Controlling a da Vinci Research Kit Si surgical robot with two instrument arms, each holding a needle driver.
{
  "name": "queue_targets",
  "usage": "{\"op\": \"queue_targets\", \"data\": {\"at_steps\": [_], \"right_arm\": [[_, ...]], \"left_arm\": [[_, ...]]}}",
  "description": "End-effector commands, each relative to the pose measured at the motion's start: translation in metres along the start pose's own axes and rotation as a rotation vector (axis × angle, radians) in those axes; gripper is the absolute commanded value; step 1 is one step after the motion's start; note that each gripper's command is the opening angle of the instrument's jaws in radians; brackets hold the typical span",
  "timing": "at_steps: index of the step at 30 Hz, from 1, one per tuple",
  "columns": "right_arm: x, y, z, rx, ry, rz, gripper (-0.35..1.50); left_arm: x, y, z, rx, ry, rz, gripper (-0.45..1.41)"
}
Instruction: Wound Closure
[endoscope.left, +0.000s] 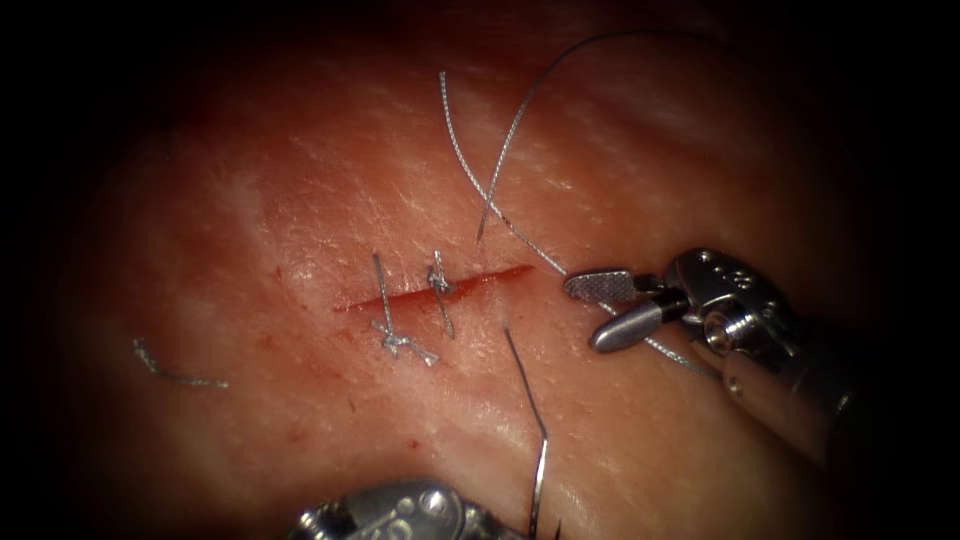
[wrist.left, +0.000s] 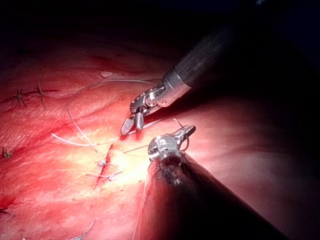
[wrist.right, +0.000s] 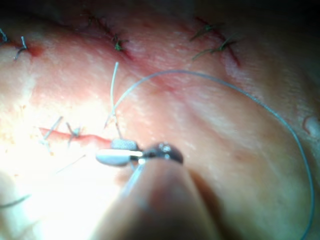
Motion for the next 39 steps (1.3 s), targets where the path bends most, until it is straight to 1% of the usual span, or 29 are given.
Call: {"op": "queue_targets", "data": {"at_steps": [1,2,3,4,5,6,9,10,11,13,15,17,19,21,22,23,25,26,27,28,29,30,32,35,37,38,39], "right_arm": [[0.0001,0.0006,0.0005,0.003,0.000,-0.004,1.40],[0.0000,0.0002,0.0006,0.003,-0.001,-0.016,1.40],[-0.0002,-0.0005,0.0007,0.004,-0.002,-0.052,1.40],[-0.0003,-0.0009,0.0008,0.004,-0.002,-0.058,1.40],[-0.0005,-0.0019,0.0011,0.003,-0.003,-0.104,1.35],[-0.0006,-0.0028,0.0015,0.004,-0.001,-0.151,1.33],[-0.0004,-0.0039,0.0024,-0.037,-0.006,-0.207,1.33],[-0.0002,-0.0044,0.0030,-0.089,-0.027,-0.253,1.33],[-0.0001,-0.0045,0.0033,-0.114,-0.036,-0.270,1.33],[0.0001,-0.0045,0.0040,-0.167,-0.063,-0.308,1.28],[0.0003,-0.0044,0.0047,-0.221,-0.062,-0.346,1.28],[0.0003,-0.0040,0.0062,-0.326,-0.057,-0.405,1.25],[0.0001,-0.0038,0.0068,-0.358,-0.058,-0.422,1.23],[-0.0003,-0.0037,0.0078,-0.399,-0.062,-0.451,1.16],[-0.0007,-0.0035,0.0086,-0.405,-0.080,-0.481,1.08],[-0.0011,-0.0031,0.0092,-0.419,-0.105,-0.505,1.04],[-0.0015,-0.0026,0.0096,-0.424,-0.124,-0.513,0.96],[-0.0018,-0.0023,0.0098,-0.425,-0.136,-0.526,0.88],[-0.0026,-0.0016,0.0101,-0.429,-0.169,-0.541,0.68],[-0.0034,-0.0009,0.0102,-0.431,-0.198,-0.564,0.14],[-0.0037,-0.0006,0.0101,-0.428,-0.216,-0.576,-0.16],[-0.0038,-0.0004,0.0100,-0.431,-0.230,-0.582,-0.35],[-0.0038,-0.0006,0.0093,-0.425,-0.243,-0.580,-0.35],[-0.0032,-0.0023,0.0083,-0.424,-0.244,-0.573,-0.35],[-0.0029,-0.0041,0.0077,-0.432,-0.249,-0.565,-0.35],[-0.0030,-0.0058,0.0074,-0.439,-0.250,-0.562,-0.35],[-0.0033,-0.0069,0.0074,-0.433,-0.250,-0.561,-0.35]], "left_arm": [[0.0008,0.0000,-0.0001,0.008,0.010,0.065,-0.45],[0.0026,0.0004,-0.0011,0.026,0.021,0.181,-0.45],[0.0043,0.0006,-0.0024,0.060,0.026,0.259,-0.45],[0.0054,0.0004,-0.0033,0.082,0.027,0.307,-0.45],[0.0066,-0.0001,-0.0046,0.115,0.026,0.339,-0.45],[0.0073,-0.0009,-0.0057,0.141,0.023,0.364,-0.45],[0.0077,-0.0020,-0.0070,0.192,0.021,0.412,-0.45],[0.0080,-0.0026,-0.0078,0.221,0.022,0.445,-0.45],[0.0082,-0.0027,-0.0081,0.237,0.022,0.459,-0.45],[0.0087,-0.0028,-0.0086,0.261,0.024,0.475,-0.45],[0.0095,-0.0028,-0.0092,0.277,0.031,0.489,-0.45],[0.0110,-0.0030,-0.0104,0.299,0.047,0.501,-0.45],[0.0115,-0.0033,-0.0109,0.305,0.054,0.501,-0.45],[0.0115,-0.0040,-0.0112,0.311,0.059,0.499,-0.45],[0.0113,-0.0046,-0.0113,0.313,0.058,0.500,-0.45],[0.0110,-0.0052,-0.0114,0.315,0.061,0.502,-0.45],[0.0107,-0.0057,-0.0115,0.316,0.060,0.503,-0.45],[0.0106,-0.0059,-0.0115,0.317,0.060,0.504,-0.45],[0.0105,-0.0061,-0.0116,0.314,0.061,0.504,-0.45],[0.0105,-0.0062,-0.0118,0.314,0.060,0.504,-0.45],[0.0105,-0.0061,-0.0118,0.311,0.061,0.504,-0.45],[0.0105,-0.0061,-0.0118,0.311,0.061,0.504,-0.45],[0.0103,-0.0060,-0.0120,0.307,0.061,0.506,-0.45],[0.0096,-0.0060,-0.0122,0.307,0.062,0.512,-0.45],[0.0087,-0.0063,-0.0122,0.308,0.061,0.519,-0.45],[0.0076,-0.0066,-0.0120,0.301,0.062,0.529,-0.45],[0.0070,-0.0068,-0.0118,0.297,0.063,0.540,-0.45]]}}
